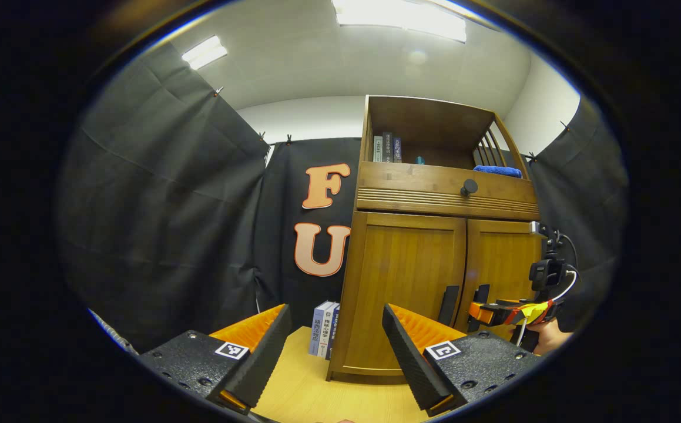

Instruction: Open the right door of the double-door shoe cabinet with the right hand, and open the left door with the left hand.

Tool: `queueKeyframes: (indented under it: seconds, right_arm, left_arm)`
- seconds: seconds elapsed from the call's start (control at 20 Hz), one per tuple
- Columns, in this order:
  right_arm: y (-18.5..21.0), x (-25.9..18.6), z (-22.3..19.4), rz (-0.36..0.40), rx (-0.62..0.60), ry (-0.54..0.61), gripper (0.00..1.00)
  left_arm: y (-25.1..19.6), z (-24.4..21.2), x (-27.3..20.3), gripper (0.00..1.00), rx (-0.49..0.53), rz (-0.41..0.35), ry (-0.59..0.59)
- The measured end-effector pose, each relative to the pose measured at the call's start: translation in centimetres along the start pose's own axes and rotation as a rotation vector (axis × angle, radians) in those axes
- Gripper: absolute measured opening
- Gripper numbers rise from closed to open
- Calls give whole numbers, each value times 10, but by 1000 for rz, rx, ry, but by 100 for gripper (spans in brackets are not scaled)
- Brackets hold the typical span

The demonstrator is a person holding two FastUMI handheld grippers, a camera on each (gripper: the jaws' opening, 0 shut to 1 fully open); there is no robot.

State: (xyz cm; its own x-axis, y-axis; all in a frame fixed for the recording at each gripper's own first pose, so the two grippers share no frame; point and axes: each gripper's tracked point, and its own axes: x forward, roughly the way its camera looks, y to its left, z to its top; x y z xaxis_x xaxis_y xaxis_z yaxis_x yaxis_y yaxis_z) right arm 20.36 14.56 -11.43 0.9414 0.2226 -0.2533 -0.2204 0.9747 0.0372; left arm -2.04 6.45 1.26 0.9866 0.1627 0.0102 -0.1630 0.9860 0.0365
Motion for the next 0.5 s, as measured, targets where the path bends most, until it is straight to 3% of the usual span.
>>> queueKeyframes:
  seconds: [0.05,0.2,0.25,0.3,0.35,0.4,0.5]
  right_arm:
    - [-2,4,-2,-8,4,4,89]
    - [-6,18,-8,-31,6,19,88]
    - [-9,18,-5,-52,-4,11,97]
    - [-7,25,-5,-52,-14,-8,95]
    - [-7,21,-5,-53,-38,-11,88]
    - [-7,19,-4,-51,-48,-21,86]
    - [-8,18,-4,-46,-21,-23,91]
  left_arm:
    - [4,-1,0,94,5,12,1]
    - [9,-5,5,91,7,32,12]
    - [8,-6,7,91,5,33,14]
    - [7,-6,10,91,3,32,13]
    - [7,-5,12,98,0,31,10]
    - [5,-5,13,94,-2,25,8]
    - [0,-5,17,94,-6,8,6]
